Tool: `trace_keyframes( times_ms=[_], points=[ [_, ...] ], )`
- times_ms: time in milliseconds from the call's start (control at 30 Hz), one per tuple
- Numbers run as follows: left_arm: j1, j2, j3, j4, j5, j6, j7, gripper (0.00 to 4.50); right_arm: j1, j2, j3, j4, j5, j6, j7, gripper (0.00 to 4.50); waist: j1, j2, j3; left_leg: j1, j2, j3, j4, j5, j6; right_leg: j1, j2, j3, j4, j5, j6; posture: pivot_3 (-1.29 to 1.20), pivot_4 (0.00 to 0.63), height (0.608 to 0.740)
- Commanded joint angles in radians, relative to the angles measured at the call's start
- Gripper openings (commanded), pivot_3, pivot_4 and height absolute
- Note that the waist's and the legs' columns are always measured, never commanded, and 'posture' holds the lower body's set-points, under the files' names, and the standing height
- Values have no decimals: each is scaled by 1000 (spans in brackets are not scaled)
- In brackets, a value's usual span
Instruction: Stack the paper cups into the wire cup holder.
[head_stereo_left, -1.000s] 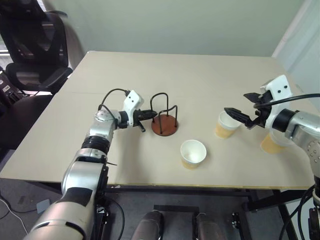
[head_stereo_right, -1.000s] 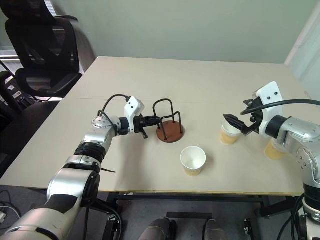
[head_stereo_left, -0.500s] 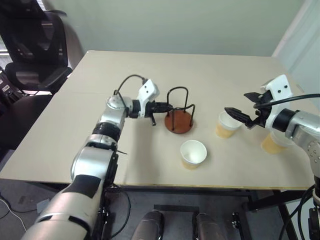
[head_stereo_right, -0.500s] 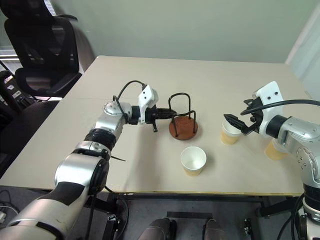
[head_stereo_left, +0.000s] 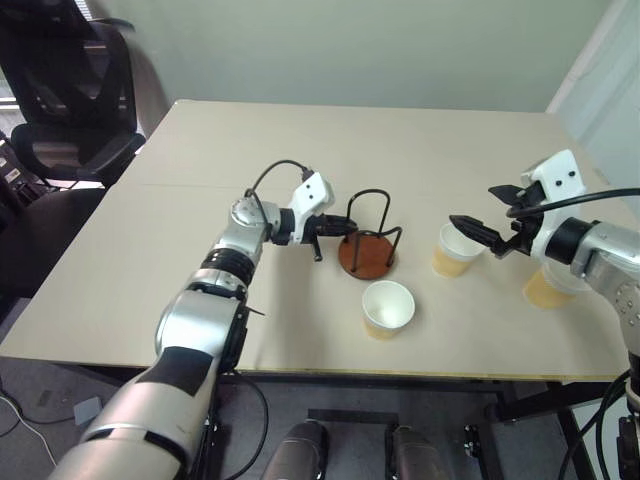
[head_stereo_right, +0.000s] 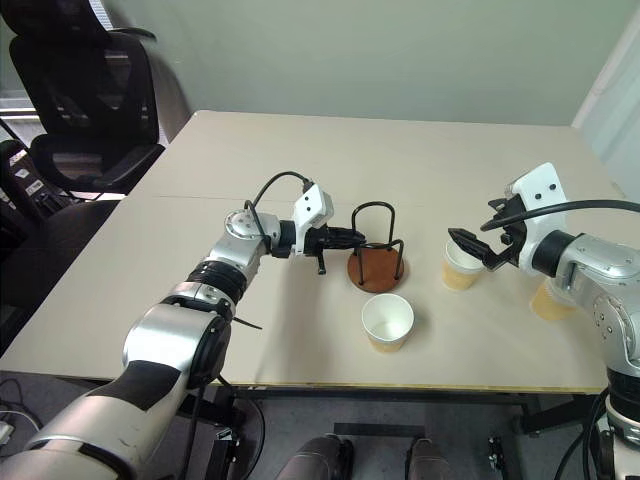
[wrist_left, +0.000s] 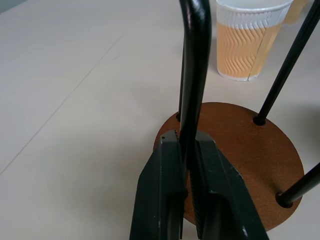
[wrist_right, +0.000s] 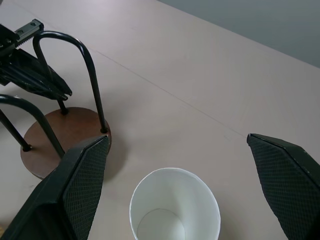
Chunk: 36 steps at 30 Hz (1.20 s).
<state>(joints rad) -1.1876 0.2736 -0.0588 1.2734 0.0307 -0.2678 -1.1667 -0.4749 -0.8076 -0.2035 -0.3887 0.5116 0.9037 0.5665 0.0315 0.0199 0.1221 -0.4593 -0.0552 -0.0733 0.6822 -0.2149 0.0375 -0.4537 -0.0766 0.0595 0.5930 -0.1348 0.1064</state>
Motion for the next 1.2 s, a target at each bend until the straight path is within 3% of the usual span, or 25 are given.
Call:
trace_keyframes(
  times_ms=[33,667,700,800,1067,1100,1200],
  points=[
    [-45,-13,14,2,6,-23,34,55,-12,-17,-25,-20,-8,-12,-6,4500,0,0,0,0,0,0,0,0,0,0,0,0,0,0,0,0,150,740],
    [-47,-64,16,33,39,-7,65,55,-4,-10,-22,-32,-12,-8,-11,4500,0,0,0,0,0,0,0,0,0,0,0,0,0,0,1,0,150,740],
    [-47,-65,16,34,39,-3,65,617,-4,-10,-23,-33,-12,-8,-12,4500,0,0,0,0,0,0,0,0,0,0,0,0,0,0,1,0,150,740],
    [-47,-66,16,35,40,3,56,1410,-3,-10,-22,-33,-12,-8,-12,4500,0,0,0,0,0,0,0,0,0,0,0,0,0,0,1,0,150,740],
    [-48,-58,16,35,49,-16,94,4278,-4,-7,-15,-24,-19,-15,-14,4500,0,0,0,0,0,0,1,0,0,0,0,-1,1,1,1,0,150,740],
    [-48,-57,16,36,50,-18,98,4476,-3,-7,-13,-23,-20,-16,-14,4500,0,0,0,0,0,0,1,0,0,0,0,-1,1,1,1,0,150,740],
    [-49,-53,10,36,64,-41,154,4476,-6,-5,-9,-19,-23,-19,-12,4500,0,0,0,0,0,0,1,0,0,0,0,0,1,1,1,0,150,740]
  ],
)
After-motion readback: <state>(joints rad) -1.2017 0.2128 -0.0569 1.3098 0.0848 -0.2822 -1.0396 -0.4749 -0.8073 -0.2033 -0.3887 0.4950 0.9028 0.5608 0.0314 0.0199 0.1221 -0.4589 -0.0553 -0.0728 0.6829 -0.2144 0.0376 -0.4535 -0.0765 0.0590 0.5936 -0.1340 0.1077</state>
